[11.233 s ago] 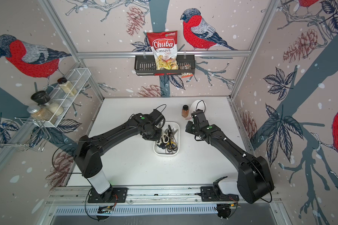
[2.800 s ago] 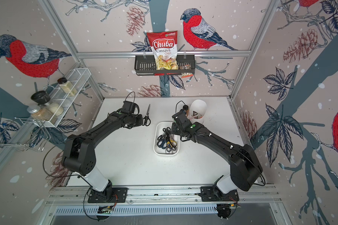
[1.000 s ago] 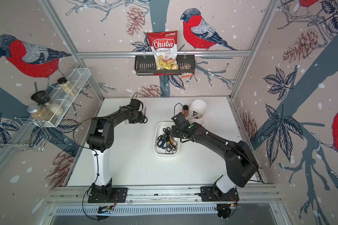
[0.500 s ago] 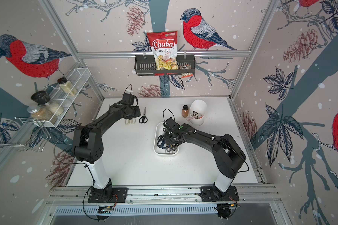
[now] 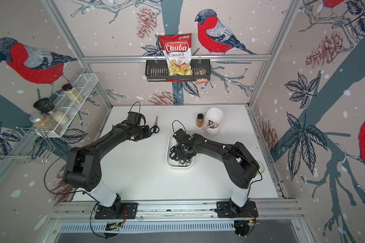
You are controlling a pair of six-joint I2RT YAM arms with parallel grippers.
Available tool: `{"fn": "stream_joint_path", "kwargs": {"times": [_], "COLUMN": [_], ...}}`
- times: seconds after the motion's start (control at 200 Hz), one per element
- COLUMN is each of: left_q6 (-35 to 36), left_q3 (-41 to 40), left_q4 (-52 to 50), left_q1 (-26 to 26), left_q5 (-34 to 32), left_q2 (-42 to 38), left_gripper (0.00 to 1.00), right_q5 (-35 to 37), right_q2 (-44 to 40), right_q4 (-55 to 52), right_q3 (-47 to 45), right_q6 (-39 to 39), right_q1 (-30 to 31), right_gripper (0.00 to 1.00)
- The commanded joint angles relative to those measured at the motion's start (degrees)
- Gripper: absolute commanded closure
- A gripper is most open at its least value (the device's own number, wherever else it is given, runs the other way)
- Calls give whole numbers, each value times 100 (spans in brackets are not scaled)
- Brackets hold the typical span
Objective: Take the scissors out of the storage box
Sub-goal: Pick up the scissors from the storage box.
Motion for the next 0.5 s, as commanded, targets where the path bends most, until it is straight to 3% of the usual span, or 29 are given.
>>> {"fn": "stream_joint_path", "kwargs": {"times": [0.0, 0.495], "left_q6": [-73, -275], "left_q3": [-15, -184], "left_q4": [228, 441], "left_q1": [9, -109], "left_q5": [163, 580], "left_q2": [-77, 63], "left_gripper": [70, 70], "right_q5": [161, 282], "right_q2": [29, 51], "right_q4": [-127, -44], "right_q3": [36, -67], "right_q6": [-83, -152], "right_q1": [10, -26], "right_gripper": [60, 61]}}
